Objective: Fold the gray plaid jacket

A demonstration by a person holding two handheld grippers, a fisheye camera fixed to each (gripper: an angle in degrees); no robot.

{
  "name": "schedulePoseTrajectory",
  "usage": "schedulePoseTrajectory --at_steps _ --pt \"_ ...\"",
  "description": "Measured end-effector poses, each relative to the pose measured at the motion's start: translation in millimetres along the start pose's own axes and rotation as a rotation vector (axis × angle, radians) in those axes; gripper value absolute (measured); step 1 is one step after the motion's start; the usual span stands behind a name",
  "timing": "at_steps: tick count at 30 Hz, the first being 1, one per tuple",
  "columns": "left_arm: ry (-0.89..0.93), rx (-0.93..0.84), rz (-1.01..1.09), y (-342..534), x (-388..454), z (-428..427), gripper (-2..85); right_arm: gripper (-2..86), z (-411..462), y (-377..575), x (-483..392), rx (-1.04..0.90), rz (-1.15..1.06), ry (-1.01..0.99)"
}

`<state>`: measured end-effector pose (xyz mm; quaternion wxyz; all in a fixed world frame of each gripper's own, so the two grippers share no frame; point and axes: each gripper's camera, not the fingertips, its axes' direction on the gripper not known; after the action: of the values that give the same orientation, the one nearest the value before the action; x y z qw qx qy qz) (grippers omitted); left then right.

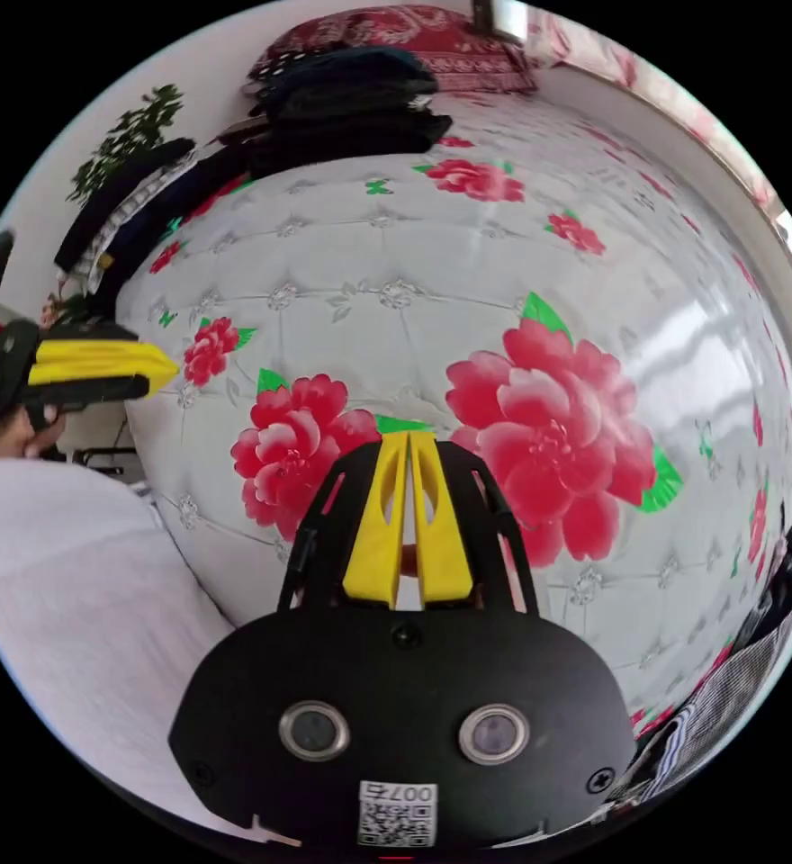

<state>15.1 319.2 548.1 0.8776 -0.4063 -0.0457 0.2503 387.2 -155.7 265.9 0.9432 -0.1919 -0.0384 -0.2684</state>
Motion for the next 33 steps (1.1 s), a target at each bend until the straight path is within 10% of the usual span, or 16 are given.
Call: schedulePoseTrajectory --at_steps 6,14,24,33 --pt "0.001 -0.028 -0.021 13.1 86.0 8.3 -1.0 0.8 -105.0 130.7 137.5 0.232 0.261 -0.008" --pt "0.174 -0.037 0.031 -33.2 227.4 37.3 -1.0 6.8 -298.8 531.3 407.6 0.635 1.201 0.212" --pt "0.162 0.004 0.141 -94.8 339.0 33.4 -1.0 8.2 -464.1 861.2 504.1 0.978 1.69 0.425" --pt "0.133 -0.064 -0.055 -68.7 299.9 35.3 -1.0 4.8 -443.7 960.7 547.2 1.409 1.952 -0.06"
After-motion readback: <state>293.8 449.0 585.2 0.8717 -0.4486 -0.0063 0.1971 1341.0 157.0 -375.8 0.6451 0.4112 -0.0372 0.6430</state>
